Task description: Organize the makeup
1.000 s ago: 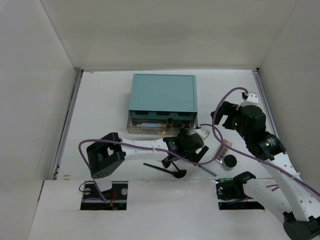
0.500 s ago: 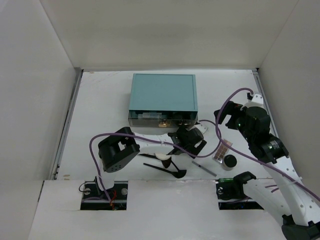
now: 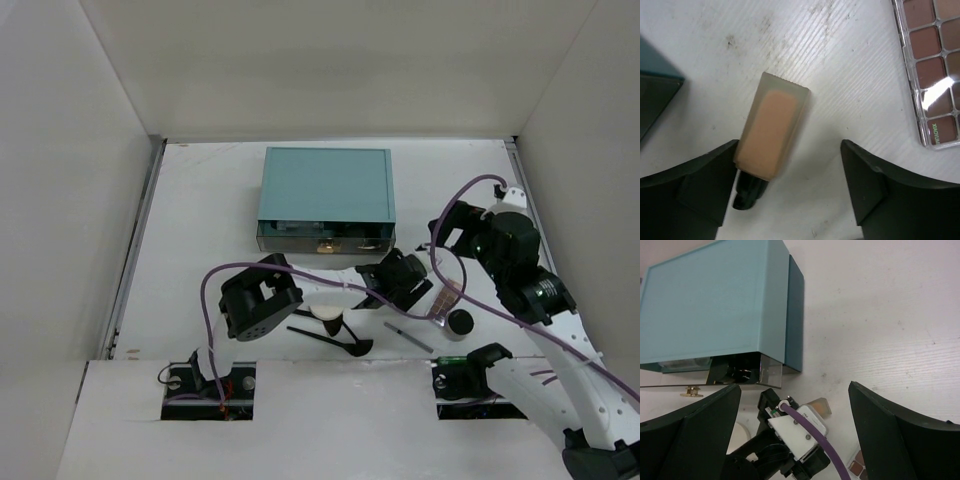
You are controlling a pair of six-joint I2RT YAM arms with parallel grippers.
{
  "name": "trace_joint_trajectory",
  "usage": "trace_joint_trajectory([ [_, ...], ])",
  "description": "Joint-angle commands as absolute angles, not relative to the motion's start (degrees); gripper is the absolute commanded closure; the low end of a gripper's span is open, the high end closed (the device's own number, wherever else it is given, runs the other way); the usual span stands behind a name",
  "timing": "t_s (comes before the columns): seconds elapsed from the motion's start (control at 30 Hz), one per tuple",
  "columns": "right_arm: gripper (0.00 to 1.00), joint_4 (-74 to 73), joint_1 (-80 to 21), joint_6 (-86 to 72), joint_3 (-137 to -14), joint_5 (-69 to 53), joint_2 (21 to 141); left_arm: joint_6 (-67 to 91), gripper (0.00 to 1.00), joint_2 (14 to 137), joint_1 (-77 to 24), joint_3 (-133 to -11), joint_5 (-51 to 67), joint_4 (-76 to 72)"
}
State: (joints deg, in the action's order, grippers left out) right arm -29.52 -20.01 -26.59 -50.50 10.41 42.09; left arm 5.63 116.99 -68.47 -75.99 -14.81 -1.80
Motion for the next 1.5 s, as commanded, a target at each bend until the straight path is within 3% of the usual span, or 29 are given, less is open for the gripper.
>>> trace_joint_trajectory([
  [0.0, 0.06, -26.54, -19.29, -26.81, -50.01, 10.11, 40.61, 2.99, 0.31, 118.91, -67.90, -77.61, -14.41, -1.23],
  [0.3, 0.06, -26.72, -19.11, -26.98, -49.83, 10.11, 40.17, 0.53, 0.84, 119.27, -68.42, -77.87, -15.03, -3.25],
  [0.4, 0.06, -26.98, -18.76, -27.07, -50.01, 10.37, 39.64, -0.09, 0.95, 116.73, -69.30, -77.70, -16.78, -3.43],
  [0.9, 0.07, -26.72, -15.86, -27.42, -49.48, 10.02, 37.62, -2.46, 0.99, 82.46, -74.84, -68.12, -17.93, -3.16],
  [1.13, 0.07, -26.10, -15.95, -27.51, -49.48, 9.05, 38.67, -9.14, 0.99, 71.03, -58.52, -59.51, 1.11, -3.78],
  [1.47, 0.08, -26.02, -15.95, -27.07, -49.66, 6.77, 39.38, -19.68, 1.00, 70.93, -38.46, -55.72, 27.13, -6.86],
])
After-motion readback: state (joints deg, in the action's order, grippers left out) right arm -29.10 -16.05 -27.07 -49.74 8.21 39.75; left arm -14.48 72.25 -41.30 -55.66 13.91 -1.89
